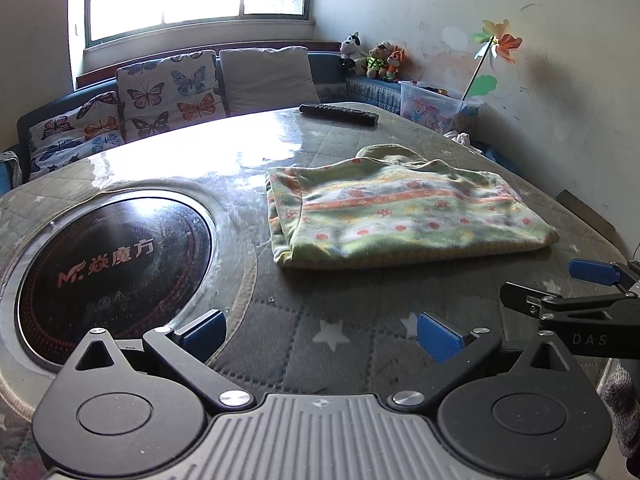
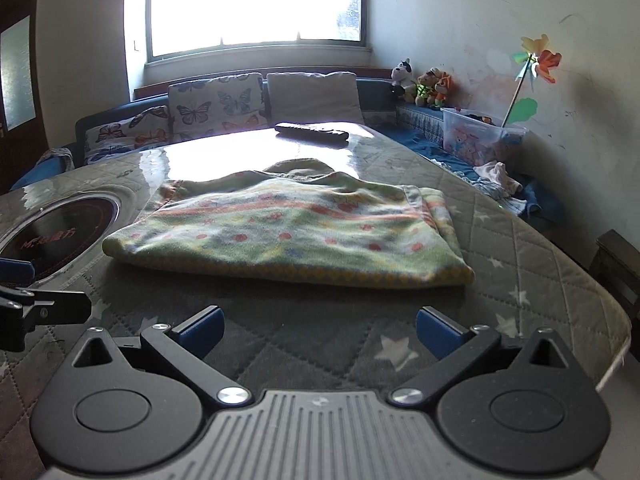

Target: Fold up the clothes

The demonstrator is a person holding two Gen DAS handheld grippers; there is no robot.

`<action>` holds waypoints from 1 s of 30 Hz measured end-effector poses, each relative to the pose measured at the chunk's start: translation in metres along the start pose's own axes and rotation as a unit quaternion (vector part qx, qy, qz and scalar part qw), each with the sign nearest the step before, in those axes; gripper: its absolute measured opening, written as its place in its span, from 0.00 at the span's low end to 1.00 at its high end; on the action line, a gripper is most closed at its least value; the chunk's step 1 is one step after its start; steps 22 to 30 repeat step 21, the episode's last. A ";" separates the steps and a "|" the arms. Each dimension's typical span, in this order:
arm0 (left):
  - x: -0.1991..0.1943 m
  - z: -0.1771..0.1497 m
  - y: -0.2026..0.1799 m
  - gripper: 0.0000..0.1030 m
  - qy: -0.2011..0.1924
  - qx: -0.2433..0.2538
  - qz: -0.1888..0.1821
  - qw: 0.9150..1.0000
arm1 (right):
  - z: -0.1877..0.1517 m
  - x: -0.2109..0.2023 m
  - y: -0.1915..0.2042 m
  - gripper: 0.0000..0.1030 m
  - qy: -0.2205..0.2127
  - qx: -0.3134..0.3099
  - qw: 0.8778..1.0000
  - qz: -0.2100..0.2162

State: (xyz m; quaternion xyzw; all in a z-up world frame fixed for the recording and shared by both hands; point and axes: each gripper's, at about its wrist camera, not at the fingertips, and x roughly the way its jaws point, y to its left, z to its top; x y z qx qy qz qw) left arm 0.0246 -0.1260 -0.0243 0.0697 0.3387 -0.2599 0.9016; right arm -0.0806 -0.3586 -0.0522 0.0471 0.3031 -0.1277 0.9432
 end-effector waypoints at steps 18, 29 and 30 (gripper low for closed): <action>-0.020 -0.019 -0.012 1.00 -0.015 0.012 -0.012 1.000 | -0.012 -0.022 0.004 1.00 -0.010 0.004 1.000 -0.011; -0.023 -0.020 -0.013 1.00 -0.017 0.011 -0.015 1.000 | -0.014 -0.025 0.004 1.00 -0.012 0.006 1.000 -0.012; -0.023 -0.020 -0.013 1.00 -0.017 0.011 -0.015 1.000 | -0.014 -0.025 0.004 1.00 -0.012 0.006 1.000 -0.012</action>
